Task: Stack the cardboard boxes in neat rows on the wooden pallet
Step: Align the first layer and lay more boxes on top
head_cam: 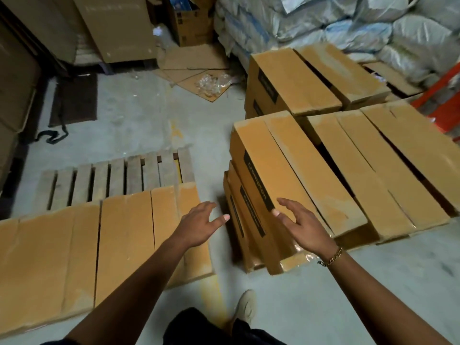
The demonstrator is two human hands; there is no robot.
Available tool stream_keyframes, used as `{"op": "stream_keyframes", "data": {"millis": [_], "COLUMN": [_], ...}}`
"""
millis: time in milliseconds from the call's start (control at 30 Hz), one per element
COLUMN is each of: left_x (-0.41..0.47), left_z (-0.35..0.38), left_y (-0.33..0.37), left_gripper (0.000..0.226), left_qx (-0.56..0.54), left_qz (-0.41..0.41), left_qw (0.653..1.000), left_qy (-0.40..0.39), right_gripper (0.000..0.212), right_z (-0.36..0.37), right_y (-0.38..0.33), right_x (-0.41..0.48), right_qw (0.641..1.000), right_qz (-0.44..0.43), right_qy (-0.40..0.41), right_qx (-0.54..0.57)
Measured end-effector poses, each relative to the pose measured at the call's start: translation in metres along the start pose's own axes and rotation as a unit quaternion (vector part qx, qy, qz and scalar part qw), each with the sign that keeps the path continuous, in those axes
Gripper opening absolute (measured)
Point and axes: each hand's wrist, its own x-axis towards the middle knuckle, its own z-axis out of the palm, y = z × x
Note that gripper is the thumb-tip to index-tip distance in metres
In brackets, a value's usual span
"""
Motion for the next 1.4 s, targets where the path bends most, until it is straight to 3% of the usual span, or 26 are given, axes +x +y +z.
{"op": "stream_keyframes", "data": {"millis": [267,400,567,700,800,867,1000,1133,1400], "left_x": [0.066,0.097,0.128,0.144,0.147,0.144,0.131,0.118,0.073], "left_z": [0.030,0.060,0.095,0.119,0.133,0.140,0.133,0.093,0.006], "left_y": [0.072,0.107,0.134,0.140,0.143,0.145,0.134,0.119,0.037], "left_gripper": [0.084,0.090,0.094,0.095,0.084,0.073,0.071,0.055,0.054], "left_qx": [-0.121,-0.210,-0.320,-0.372,-0.394,-0.397,-0.436,-0.501,-0.518], "left_qz": [-0.032,-0.080,-0.145,-0.195,-0.190,-0.176,-0.157,-0.137,-0.133], "left_qw": [0.991,0.973,0.936,0.907,0.899,0.901,0.883,0.845,0.813], "left_qy": [-0.037,-0.061,-0.033,-0.026,-0.027,-0.002,0.072,0.128,0.230], "right_gripper": [0.054,0.061,0.068,0.040,0.043,0.045,0.033,0.048,0.048], "right_z": [-0.081,-0.101,-0.109,-0.109,-0.108,-0.112,-0.117,-0.107,-0.047], "right_y": [0.072,0.122,0.169,0.198,0.207,0.203,0.182,0.147,0.022], "right_x": [0.067,0.096,0.123,0.135,0.141,0.143,0.133,0.130,0.178], "right_qw": [0.993,0.987,0.980,0.980,0.976,0.976,0.980,0.970,0.965], "right_qz": [0.068,0.138,0.186,0.193,0.212,0.217,0.182,0.159,0.103], "right_qy": [0.092,0.081,0.059,0.040,0.036,0.030,0.034,0.028,-0.032], "right_qx": [0.016,-0.004,-0.029,-0.030,-0.026,-0.008,0.076,0.183,0.241]}}
